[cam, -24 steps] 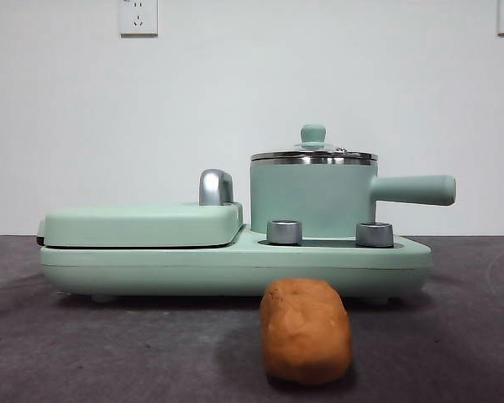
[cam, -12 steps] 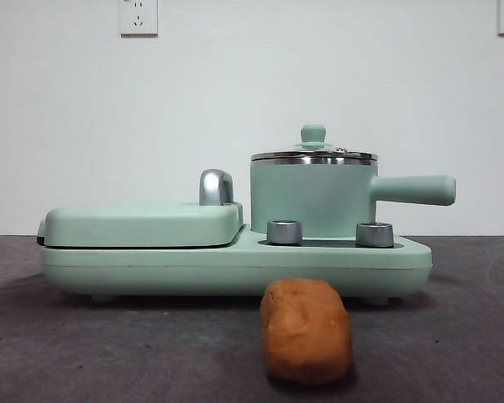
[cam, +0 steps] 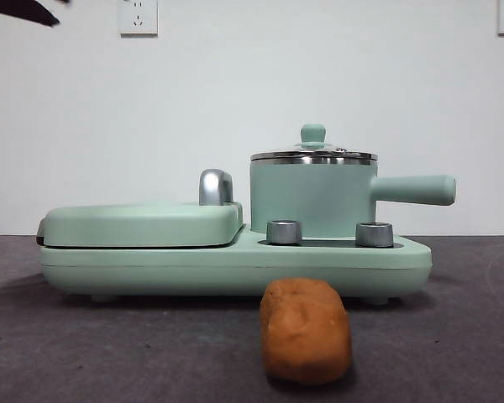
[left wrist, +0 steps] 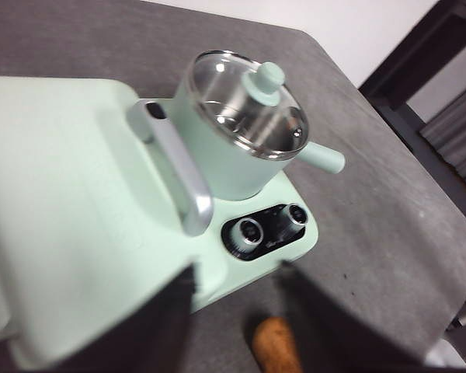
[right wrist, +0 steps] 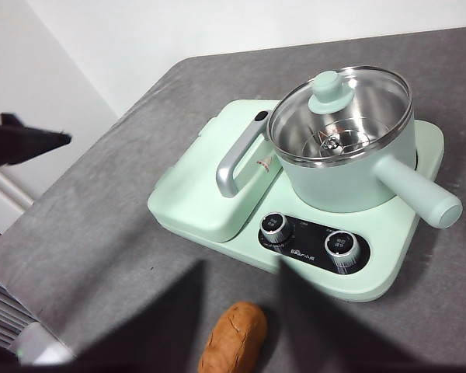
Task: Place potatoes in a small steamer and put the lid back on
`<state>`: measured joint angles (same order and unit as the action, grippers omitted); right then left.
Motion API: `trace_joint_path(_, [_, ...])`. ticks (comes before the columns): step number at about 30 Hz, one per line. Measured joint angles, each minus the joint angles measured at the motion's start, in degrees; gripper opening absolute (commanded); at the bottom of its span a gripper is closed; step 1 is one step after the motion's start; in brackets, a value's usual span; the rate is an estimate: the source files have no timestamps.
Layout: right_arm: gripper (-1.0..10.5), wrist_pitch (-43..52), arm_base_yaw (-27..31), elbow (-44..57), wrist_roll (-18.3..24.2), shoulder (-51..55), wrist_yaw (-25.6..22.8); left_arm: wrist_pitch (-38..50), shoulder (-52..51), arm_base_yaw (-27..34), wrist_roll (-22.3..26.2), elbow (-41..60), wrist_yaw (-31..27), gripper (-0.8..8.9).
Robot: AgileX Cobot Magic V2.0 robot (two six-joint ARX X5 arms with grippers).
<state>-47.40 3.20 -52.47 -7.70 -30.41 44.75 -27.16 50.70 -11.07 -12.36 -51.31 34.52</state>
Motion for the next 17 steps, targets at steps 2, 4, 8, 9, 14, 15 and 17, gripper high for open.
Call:
trace_joint_path(2, [3.7, 0.0, 0.0, 0.0, 0.0, 0.0, 0.0, 0.46, 2.69, -1.14, 0.39, -1.68, 0.09, 4.51])
trace_joint_path(4, [4.1, 0.0, 0.0, 0.0, 0.0, 0.0, -0.02, 1.14, 5.35, -2.19, 0.72, -3.28, 0.13, 4.99])
trace_joint_path(8, [4.7, -0.02, 0.0, 0.0, 0.0, 0.0, 0.0, 1.99, 11.5, -5.05, 1.73, -6.99, 0.13, 5.11])
trace_joint_path(9, [4.7, 0.0, 0.0, 0.0, 0.0, 0.0, -0.02, 2.1, 13.11, -5.77, 1.92, -8.11, 0.13, 5.11])
trace_joint_path(14, [4.8, 0.0, 0.0, 0.0, 0.0, 0.0, -0.02, 1.84, 22.67, -9.33, 3.15, -16.09, 0.11, 5.1])
trace_joint_path(15, [4.8, 0.0, 0.0, 0.0, 0.02, 0.0, -0.24, 1.88, 24.81, -10.12, 3.52, -18.18, 0.04, 5.1])
trace_joint_path(17, [4.8, -0.02, 0.0, 0.0, 0.02, 0.0, -1.4, 1.86, 28.96, -11.72, 4.2, -22.45, -0.13, 5.1])
